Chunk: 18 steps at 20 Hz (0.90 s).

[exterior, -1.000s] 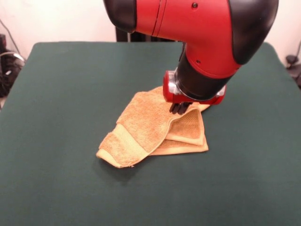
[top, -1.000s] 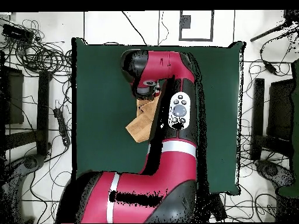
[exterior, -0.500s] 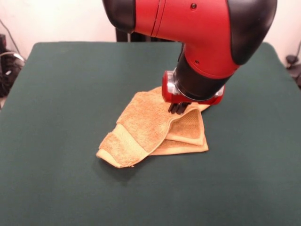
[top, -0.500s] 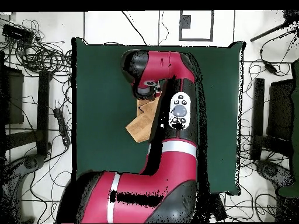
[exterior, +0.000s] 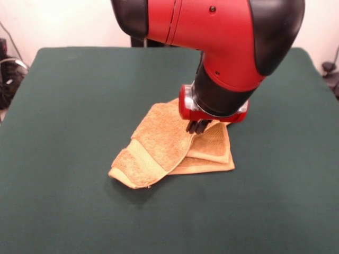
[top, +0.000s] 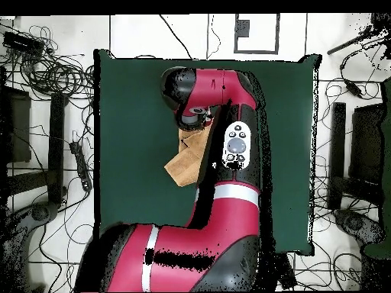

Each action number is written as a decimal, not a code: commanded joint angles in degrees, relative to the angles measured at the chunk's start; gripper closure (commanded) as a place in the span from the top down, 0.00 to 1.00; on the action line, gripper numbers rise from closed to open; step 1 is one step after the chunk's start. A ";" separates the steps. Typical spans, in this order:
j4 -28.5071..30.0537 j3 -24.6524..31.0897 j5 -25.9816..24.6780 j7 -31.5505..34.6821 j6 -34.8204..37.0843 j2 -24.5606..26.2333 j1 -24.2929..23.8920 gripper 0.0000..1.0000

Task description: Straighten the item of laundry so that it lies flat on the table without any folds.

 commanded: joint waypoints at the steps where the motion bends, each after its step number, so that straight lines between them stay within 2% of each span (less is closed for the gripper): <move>1: 7.85 6.26 0.52 -0.97 -4.49 -2.21 0.45 0.00; 11: 8.15 6.33 0.65 -1.15 -4.64 -2.33 0.34 0.00; 18: 10.54 7.87 1.75 -1.74 -7.37 -2.67 -1.17 0.00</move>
